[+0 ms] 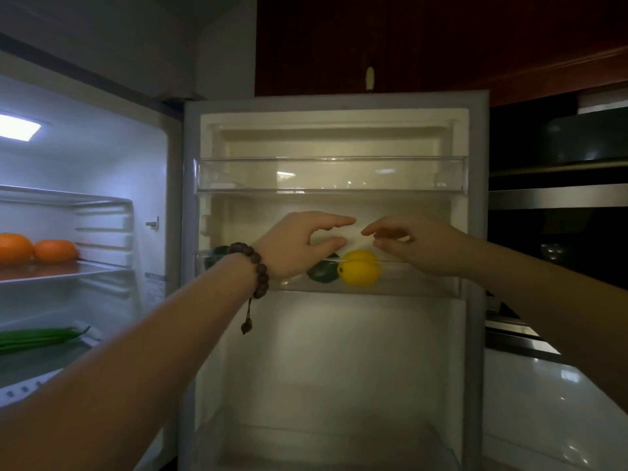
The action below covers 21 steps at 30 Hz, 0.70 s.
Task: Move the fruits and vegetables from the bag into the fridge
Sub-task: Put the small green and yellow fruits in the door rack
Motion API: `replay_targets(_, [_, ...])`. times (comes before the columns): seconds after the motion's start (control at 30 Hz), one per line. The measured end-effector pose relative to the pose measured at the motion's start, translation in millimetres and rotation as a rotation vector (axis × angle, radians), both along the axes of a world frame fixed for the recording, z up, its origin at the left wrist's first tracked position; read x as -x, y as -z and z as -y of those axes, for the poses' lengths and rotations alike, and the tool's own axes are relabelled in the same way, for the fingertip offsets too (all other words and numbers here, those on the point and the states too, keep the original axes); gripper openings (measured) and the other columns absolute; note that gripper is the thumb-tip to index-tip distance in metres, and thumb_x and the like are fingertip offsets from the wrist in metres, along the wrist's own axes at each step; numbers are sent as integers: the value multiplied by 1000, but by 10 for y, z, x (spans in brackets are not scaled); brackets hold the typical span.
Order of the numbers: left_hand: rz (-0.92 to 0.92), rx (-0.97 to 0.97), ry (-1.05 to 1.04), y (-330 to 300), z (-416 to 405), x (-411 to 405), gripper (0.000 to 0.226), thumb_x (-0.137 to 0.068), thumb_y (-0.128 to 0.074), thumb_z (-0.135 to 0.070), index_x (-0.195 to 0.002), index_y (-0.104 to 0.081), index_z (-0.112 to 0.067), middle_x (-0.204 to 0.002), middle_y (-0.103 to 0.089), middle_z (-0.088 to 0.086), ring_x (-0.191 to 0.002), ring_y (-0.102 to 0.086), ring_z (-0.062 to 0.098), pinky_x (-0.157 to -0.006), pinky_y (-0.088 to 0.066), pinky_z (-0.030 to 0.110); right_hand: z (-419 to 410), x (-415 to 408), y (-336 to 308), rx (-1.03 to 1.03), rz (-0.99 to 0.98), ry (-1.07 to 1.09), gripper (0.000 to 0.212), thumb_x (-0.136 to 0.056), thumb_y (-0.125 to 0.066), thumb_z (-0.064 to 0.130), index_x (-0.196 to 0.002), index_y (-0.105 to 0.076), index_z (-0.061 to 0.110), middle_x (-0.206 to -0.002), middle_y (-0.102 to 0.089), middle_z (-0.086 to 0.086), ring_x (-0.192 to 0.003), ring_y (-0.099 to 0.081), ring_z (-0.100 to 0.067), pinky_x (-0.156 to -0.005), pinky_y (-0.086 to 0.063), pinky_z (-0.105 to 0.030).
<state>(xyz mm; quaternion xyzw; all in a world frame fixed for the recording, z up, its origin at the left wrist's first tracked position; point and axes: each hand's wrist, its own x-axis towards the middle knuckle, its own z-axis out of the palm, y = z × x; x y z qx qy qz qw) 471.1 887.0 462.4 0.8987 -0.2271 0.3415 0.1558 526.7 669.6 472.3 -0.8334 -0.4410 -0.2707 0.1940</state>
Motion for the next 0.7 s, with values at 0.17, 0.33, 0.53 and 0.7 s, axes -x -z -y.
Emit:
replay_targets(0.17, [105, -62, -33, 44, 451, -56, 46, -95, -50, -36, -139, -44, -26, -139, -50, -3, -127, -44, 12, -105, -30, 22, 424, 101, 63, -78, 8, 73, 30, -95, -50, 28, -123, -59, 23, -121, -61, 2, -111, -55, -10, -94, -42, -25])
replay_targets(0.33, [216, -78, -33, 187, 1048, -145, 51, -93, -44, -47, -138, -45, -23, -136, -52, 0, -124, -47, 17, -104, -37, 35, 1057, 198, 234, -197, 58, 193, 31, -94, -48, 30, -123, -58, 25, -118, -58, 7, -102, -52, -3, -88, -35, -14])
replay_targets(0.53, [317, -45, 80, 537, 2105, -106, 59, -89, -36, -51, -134, -49, -15, -128, -58, 2, -119, -50, 20, -101, -40, 41, 2091, 443, 647, -286, 125, 386, 33, -93, -52, 28, -125, -57, 20, -122, -53, 2, -112, -49, -8, -90, -30, -6])
replay_targets(0.7, [275, 17, 204, 865, 3303, -51, 58, -91, -40, -50, -137, -45, -15, -132, -54, -1, -125, -44, 17, -106, -35, 40, 3165, 813, 1111, -333, 161, 633, 38, -91, -55, 28, -128, -55, 17, -136, -43, -7, -123, -45, -23, -99, -36, -27])
